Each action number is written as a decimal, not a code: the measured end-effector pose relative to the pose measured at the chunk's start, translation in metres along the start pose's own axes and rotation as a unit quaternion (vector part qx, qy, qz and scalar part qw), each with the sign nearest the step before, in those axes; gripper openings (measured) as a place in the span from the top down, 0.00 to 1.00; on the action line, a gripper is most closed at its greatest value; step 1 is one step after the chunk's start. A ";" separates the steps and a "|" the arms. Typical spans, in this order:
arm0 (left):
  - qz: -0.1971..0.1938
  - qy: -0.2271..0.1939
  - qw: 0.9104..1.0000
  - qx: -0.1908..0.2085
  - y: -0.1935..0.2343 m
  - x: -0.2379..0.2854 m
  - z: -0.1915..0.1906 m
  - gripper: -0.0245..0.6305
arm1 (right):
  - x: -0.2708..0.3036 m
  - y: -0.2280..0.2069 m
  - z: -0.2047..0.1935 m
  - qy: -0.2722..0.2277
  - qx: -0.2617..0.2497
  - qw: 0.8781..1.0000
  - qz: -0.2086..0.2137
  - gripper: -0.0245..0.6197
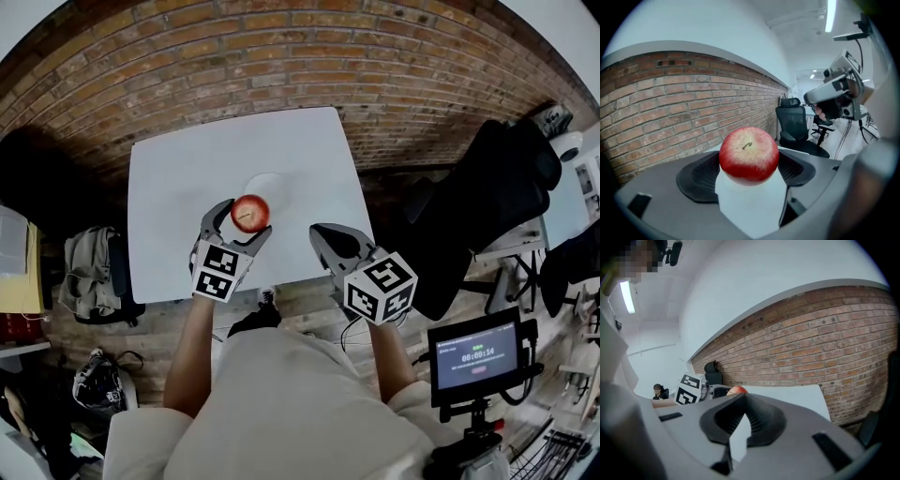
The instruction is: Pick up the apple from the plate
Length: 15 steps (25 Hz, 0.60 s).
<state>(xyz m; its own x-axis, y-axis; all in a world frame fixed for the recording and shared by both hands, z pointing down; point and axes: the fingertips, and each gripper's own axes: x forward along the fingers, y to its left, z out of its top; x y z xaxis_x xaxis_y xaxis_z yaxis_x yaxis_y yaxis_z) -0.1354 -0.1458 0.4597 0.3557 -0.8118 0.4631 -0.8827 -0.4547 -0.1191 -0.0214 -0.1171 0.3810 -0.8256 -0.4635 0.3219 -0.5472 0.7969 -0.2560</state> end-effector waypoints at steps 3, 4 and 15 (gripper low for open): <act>0.008 -0.020 1.000 -0.003 0.002 -0.015 0.013 0.36 | 0.001 0.006 0.007 -0.004 -0.007 1.000 0.008 0.96; 0.010 -0.026 1.000 -0.004 0.002 -0.019 0.016 0.37 | 0.002 0.008 0.009 -0.005 -0.010 1.000 0.011 0.96; 0.039 -0.082 0.995 0.027 -0.003 -0.075 0.053 0.37 | 0.003 0.033 0.035 -0.031 -0.044 0.998 0.031 0.96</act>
<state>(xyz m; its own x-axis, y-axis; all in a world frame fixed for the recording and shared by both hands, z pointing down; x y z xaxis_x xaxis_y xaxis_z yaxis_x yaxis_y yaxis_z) -0.1435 -0.1027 0.3786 0.3358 -0.8926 0.3007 -0.8936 -0.4029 -0.1978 -0.0466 -0.1055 0.3412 -0.8663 -0.4326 0.2498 -0.4822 0.8549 -0.1915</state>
